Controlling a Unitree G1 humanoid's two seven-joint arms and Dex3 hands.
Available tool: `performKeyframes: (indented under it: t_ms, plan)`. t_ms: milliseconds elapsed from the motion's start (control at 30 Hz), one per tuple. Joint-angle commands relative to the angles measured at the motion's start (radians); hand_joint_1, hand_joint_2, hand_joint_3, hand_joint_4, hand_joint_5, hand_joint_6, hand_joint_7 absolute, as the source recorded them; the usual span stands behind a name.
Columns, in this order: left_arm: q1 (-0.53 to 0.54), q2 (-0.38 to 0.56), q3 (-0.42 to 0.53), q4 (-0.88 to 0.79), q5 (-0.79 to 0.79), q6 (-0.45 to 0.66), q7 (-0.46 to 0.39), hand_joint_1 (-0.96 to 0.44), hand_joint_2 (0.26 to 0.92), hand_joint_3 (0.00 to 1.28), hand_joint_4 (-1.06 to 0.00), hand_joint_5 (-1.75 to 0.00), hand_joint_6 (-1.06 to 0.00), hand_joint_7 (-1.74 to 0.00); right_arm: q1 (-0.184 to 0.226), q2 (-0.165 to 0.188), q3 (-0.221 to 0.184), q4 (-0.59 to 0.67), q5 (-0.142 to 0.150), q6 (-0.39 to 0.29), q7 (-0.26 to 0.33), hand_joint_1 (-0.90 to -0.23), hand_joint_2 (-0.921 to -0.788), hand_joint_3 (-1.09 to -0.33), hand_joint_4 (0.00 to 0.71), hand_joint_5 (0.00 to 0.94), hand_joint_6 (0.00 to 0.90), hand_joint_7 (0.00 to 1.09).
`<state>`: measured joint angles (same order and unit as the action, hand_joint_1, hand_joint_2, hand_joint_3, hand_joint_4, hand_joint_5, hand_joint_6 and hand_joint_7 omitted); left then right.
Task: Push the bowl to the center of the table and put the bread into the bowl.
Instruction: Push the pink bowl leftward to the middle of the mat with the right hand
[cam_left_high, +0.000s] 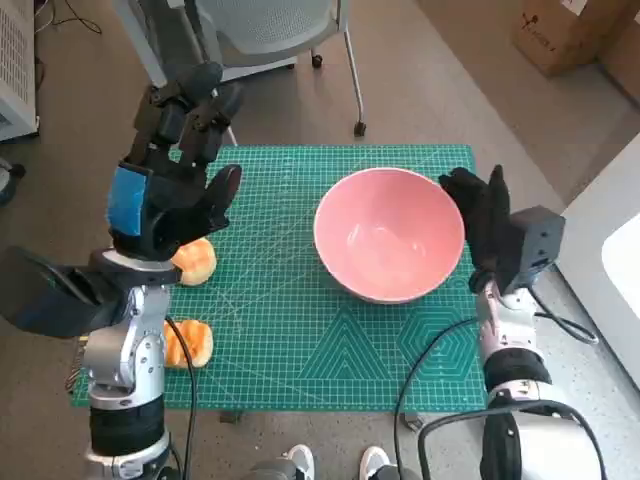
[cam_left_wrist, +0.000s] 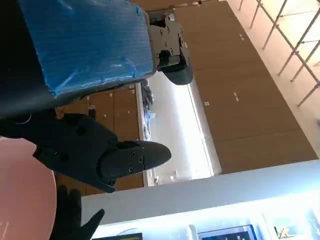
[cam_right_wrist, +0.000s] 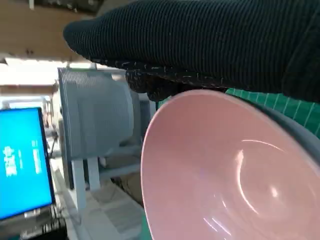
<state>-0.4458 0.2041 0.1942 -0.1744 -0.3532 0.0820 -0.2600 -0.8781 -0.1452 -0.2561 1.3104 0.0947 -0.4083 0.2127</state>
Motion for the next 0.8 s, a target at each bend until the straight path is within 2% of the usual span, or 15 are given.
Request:
performKeyframes:
  t_ms: [33,267,500,800]
  plan:
    - [0.018,0.013,0.014,-0.023,0.0,-0.006,0.005,-0.39,0.817,0.41,-0.04,-0.45,0.0,-0.82,-0.003,0.042,-0.003,0.008,0.002,0.023,0.022,-0.549,-0.921,-0.624,0.204,0.0,0.373,0.01]
    - [0.04,0.019,0.027,-0.045,-0.004,0.001,0.011,-0.4,0.864,0.31,-0.08,-0.35,0.0,-0.82,-0.023,0.078,-0.001,0.008,-0.001,0.034,0.03,-0.536,-0.921,-0.64,0.192,0.0,0.375,0.01]
    - [0.059,0.023,0.037,-0.058,-0.011,0.003,0.015,-0.41,0.912,0.2,-0.14,-0.26,0.0,-0.82,-0.047,0.1,0.005,0.011,-0.009,0.041,0.035,-0.56,-0.921,-0.629,0.191,0.001,0.374,0.01]
    - [0.075,0.026,0.049,-0.061,-0.024,0.002,0.013,-0.42,0.921,0.17,-0.17,-0.24,0.0,-0.8,-0.071,0.136,-0.004,0.015,0.002,0.045,0.046,-0.59,-0.921,-0.6,0.197,0.003,0.374,0.01]
